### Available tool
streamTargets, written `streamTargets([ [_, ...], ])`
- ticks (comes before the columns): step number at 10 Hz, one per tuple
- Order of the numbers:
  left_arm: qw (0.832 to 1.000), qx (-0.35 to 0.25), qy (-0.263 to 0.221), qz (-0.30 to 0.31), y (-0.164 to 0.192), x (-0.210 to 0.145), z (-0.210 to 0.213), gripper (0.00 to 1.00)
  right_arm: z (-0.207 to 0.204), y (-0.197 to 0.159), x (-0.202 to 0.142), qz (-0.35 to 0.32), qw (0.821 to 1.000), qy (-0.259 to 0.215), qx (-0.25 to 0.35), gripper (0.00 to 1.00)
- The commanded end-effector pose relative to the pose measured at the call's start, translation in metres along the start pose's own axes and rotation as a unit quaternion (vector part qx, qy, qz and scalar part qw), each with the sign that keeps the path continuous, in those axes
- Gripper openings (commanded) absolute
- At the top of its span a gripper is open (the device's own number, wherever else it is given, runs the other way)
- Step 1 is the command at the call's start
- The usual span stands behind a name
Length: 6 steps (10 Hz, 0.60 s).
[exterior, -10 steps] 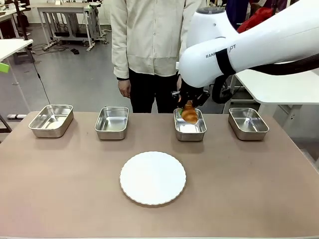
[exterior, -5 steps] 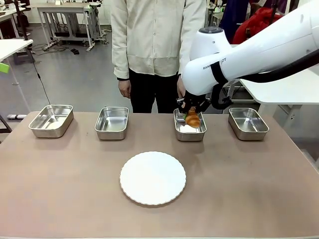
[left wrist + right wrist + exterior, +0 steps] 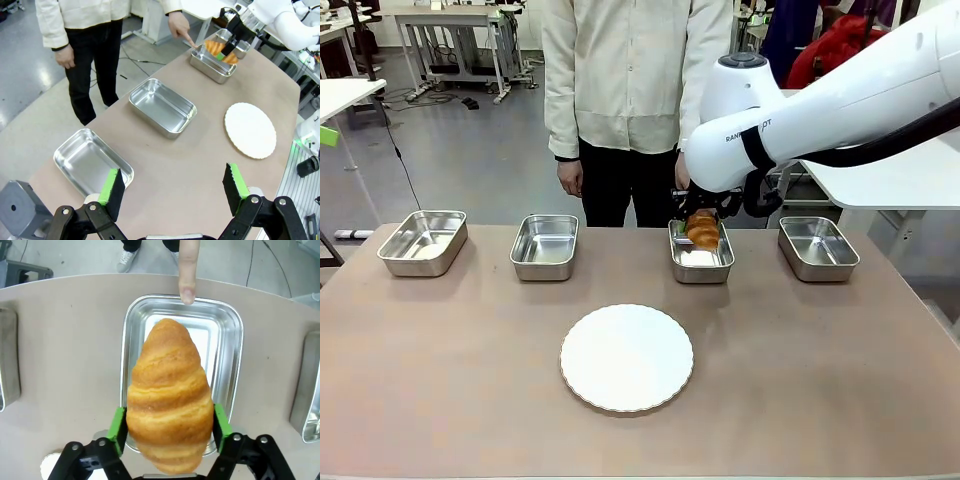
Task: Place the bread in the container.
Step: Place the Butter Roll into the Airtight Container indicated by the human.
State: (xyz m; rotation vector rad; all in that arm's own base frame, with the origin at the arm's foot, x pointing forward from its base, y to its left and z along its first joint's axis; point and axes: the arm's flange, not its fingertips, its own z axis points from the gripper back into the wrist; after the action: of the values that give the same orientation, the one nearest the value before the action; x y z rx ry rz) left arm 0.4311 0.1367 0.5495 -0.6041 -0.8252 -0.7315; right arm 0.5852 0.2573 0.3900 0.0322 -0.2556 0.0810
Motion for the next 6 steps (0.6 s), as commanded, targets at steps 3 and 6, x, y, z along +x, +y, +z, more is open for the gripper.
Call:
streamTargets([
  [3,1.000,-0.002,-0.004,-0.004,-0.0024,0.0012,0.0007,1.00,0.0021,-0.0016,0.0058,-0.034,0.999,0.005,-0.022,1.00],
  [6,1.000,-0.002,-0.004,-0.004,-0.0024,0.0012,0.0007,1.00,0.0007,-0.0019,0.0015,-0.003,1.000,-0.001,-0.001,1.00],
])
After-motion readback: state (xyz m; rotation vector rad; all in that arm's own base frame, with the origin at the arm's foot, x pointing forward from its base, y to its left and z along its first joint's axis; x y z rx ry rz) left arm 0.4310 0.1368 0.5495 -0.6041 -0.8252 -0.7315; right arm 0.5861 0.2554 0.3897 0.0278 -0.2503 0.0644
